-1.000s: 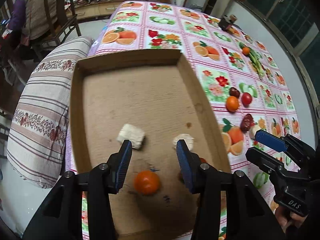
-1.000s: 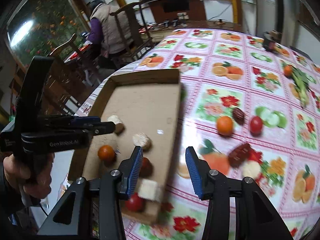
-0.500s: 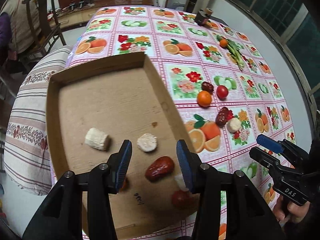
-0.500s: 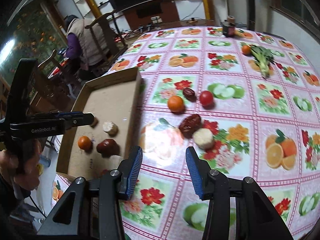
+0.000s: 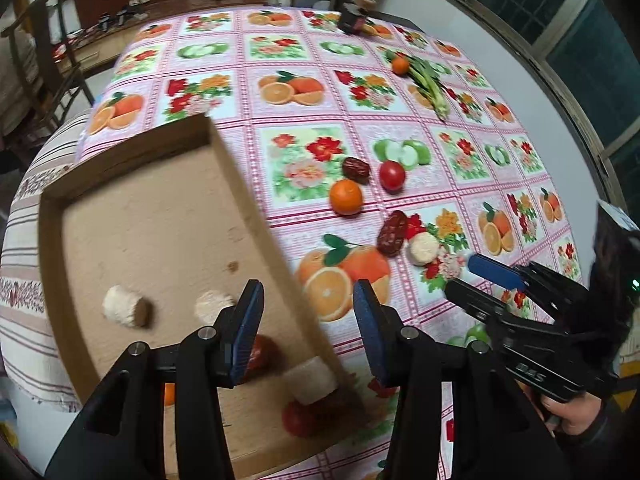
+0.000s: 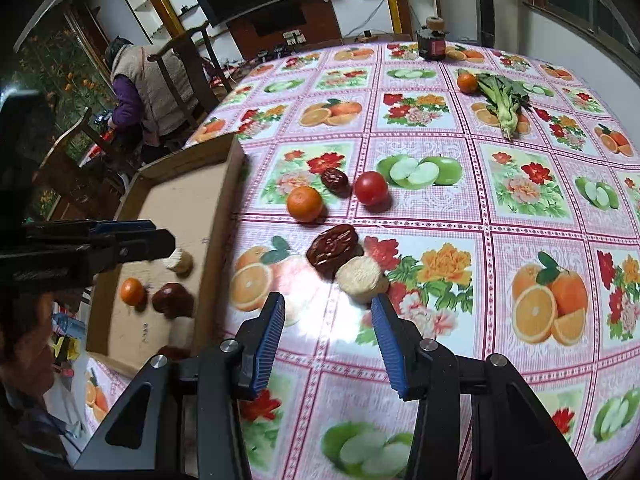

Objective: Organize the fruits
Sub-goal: 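Lift both open tools away from the tray, then grasp a large red date with the left tool while the right grasps a round white slice, then carry red date and round slice into the cardboard tray and open both tools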

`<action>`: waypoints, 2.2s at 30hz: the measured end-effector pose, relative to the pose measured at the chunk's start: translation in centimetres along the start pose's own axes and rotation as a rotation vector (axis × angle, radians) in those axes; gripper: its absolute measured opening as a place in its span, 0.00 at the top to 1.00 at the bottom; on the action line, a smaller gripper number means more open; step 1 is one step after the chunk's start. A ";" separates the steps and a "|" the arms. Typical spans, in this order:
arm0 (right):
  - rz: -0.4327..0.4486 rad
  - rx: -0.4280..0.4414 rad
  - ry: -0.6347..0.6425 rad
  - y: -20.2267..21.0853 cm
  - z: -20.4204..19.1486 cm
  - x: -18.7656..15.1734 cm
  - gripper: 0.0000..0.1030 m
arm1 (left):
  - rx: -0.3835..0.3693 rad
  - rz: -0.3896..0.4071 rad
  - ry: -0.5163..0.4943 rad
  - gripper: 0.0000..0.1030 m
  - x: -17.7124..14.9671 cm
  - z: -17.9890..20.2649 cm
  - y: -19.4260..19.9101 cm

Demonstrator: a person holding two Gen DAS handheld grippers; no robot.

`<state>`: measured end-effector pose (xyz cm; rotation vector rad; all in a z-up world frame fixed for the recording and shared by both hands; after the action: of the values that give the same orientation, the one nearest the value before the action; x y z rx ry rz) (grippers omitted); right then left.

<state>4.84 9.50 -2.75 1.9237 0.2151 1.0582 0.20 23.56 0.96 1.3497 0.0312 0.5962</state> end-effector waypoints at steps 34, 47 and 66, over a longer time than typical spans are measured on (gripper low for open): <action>0.037 -0.029 -0.134 3.0 6.8 -3.4 0.64 | 0.001 -0.127 -0.186 0.77 0.5 10.7 -9.2; 0.068 0.030 -0.026 4.0 1.1 -1.4 0.64 | -0.033 -0.044 -0.119 0.78 -0.8 7.1 -2.8; 0.077 0.133 0.127 2.9 -6.9 2.3 0.64 | 0.000 0.010 0.026 0.77 -2.2 -1.4 1.2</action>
<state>0.40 13.39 2.41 1.9982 0.2906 1.2464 -2.59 24.01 1.05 1.3429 0.0463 0.6221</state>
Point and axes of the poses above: each gripper's, at about its wrist camera, not at the fingertips, and y roughly against the way its jaws point, z to its right, x to its top, the point moved 5 cm from there along -y, roughly the way its jaws point, and after that the axes turned 10 degrees about y, right-handed, at the moved point
